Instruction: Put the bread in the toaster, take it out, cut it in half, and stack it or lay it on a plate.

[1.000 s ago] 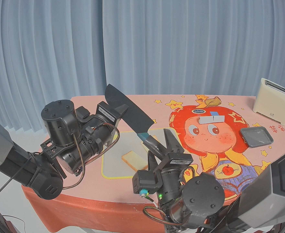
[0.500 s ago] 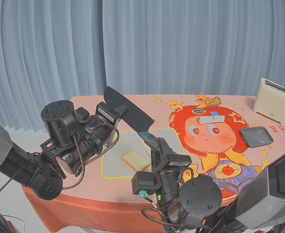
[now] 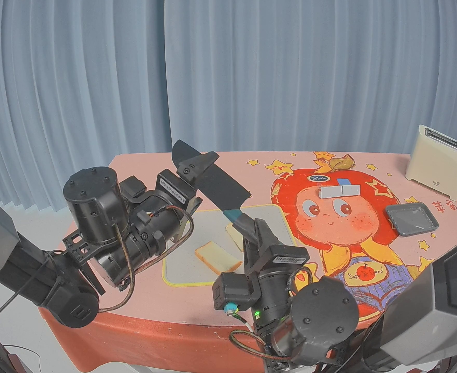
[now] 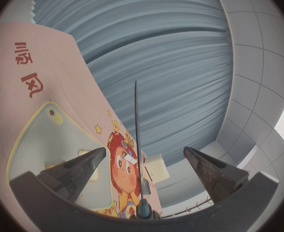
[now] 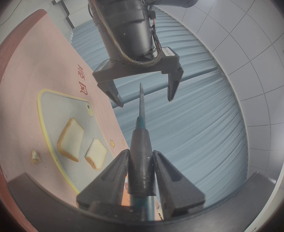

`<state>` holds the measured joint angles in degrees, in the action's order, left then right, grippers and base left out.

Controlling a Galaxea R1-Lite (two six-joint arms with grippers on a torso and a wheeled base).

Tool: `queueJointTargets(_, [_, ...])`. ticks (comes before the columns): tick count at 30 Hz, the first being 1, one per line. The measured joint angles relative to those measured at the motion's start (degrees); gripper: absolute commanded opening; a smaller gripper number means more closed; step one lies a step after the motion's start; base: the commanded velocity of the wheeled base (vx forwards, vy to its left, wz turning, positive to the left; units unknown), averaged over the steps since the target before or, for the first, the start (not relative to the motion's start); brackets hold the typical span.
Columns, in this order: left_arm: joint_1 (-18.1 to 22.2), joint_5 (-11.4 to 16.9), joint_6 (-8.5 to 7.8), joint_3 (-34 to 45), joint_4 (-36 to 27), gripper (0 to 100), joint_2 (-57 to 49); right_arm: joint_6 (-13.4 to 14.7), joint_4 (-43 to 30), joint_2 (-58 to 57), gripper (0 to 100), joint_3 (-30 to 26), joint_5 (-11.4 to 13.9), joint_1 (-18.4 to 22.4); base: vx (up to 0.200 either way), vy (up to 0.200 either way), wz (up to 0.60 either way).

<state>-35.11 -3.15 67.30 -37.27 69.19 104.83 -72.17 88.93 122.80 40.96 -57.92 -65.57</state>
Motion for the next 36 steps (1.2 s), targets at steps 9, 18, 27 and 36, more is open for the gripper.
queueJointTargets(9, [-1.5,0.9,-5.78,2.5,0.6,100,-1.5,-0.1,0.0,-2.6,0,-0.2,-0.3,1.0,0.0,0.0,0.0])
queueJointTargets(18, [-1.7,5.9,-12.7,9.2,10.4,100,-3.0,-0.8,-3.6,-8.2,0,-1.2,-0.1,4.7,0.0,0.0,0.0])
queueJointTargets(27, [-1.8,6.2,-15.56,11.1,11.3,100,-3.7,1.8,-19.1,-14.8,0,-1.9,0.1,7.0,0.0,0.0,0.0])
queueJointTargets(36, [-2.3,6.1,-15.91,11.5,11.4,100,-3.8,6.8,-34.2,-18.4,0,2.5,1.7,8.5,0.0,0.0,0.0])
